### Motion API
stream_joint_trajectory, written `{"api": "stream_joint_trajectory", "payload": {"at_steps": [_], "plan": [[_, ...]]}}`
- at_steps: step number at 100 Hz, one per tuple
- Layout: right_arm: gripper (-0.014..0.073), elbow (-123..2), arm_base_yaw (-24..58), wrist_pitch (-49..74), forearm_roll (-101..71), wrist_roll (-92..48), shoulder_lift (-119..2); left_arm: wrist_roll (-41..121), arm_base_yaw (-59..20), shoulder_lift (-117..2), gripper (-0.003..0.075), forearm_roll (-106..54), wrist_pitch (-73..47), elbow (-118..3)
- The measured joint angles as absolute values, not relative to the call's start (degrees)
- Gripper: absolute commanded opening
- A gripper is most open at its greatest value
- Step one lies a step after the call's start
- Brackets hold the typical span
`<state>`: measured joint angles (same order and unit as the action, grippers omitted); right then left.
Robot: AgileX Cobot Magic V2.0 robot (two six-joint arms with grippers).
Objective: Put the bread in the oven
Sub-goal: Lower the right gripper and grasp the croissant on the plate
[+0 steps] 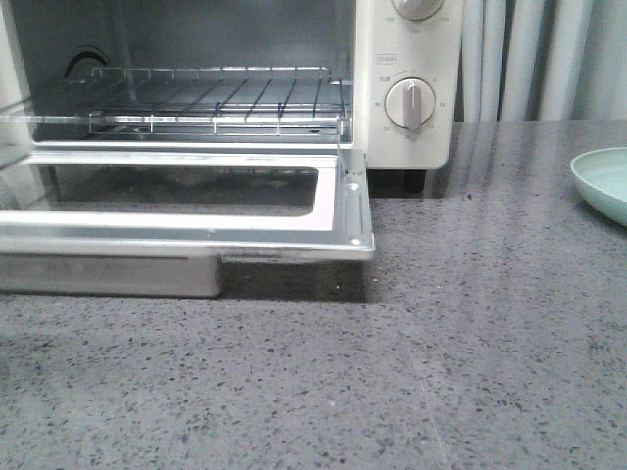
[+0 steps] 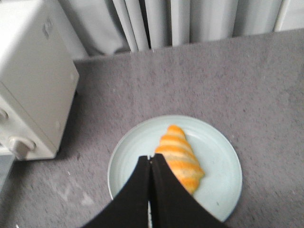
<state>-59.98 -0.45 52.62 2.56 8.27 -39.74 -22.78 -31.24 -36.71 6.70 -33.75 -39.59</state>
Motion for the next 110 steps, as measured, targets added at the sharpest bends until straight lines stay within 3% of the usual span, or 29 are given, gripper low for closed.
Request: {"api": "stream_joint_trajectory", "payload": {"at_steps": [9, 26, 32, 73, 100, 104, 110], "plan": [[0.0066, -59.98, -0.45, 55.04, 2.66, 7.15, -41.49, -22.78, -31.24, -30.26, -0.0021, 6.87, -33.75, -39.62], [0.0436, -59.98, -0.45, 58.7, 2.66, 6.79, -46.69, -22.78, -31.24, -21.91, -0.0021, 7.91, -33.75, -39.62], [0.0489, -59.98, -0.45, 59.12, 2.66, 6.69, -48.98, -22.78, -31.24, -20.37, -0.0021, 8.28, -33.75, -39.62], [0.0412, -59.98, -0.45, 56.02, 3.38, 6.56, -70.84, -22.78, -31.24, -18.58, -0.0021, 9.71, -37.05, -39.57], [0.041, -59.98, -0.45, 55.16, 4.66, 6.34, -79.31, -22.78, -31.24, -18.58, -0.0021, 9.71, -37.15, -39.48], [0.0388, -59.98, -0.45, 55.16, 4.76, 6.34, -79.99, -22.78, -31.24, -18.58, -0.0021, 9.71, -37.15, -39.48], [0.0283, -60.12, -0.45, 55.4, 4.99, 6.34, -80.9, -22.78, -31.24, -18.58, -0.0021, 9.71, -37.15, -39.48]]}}
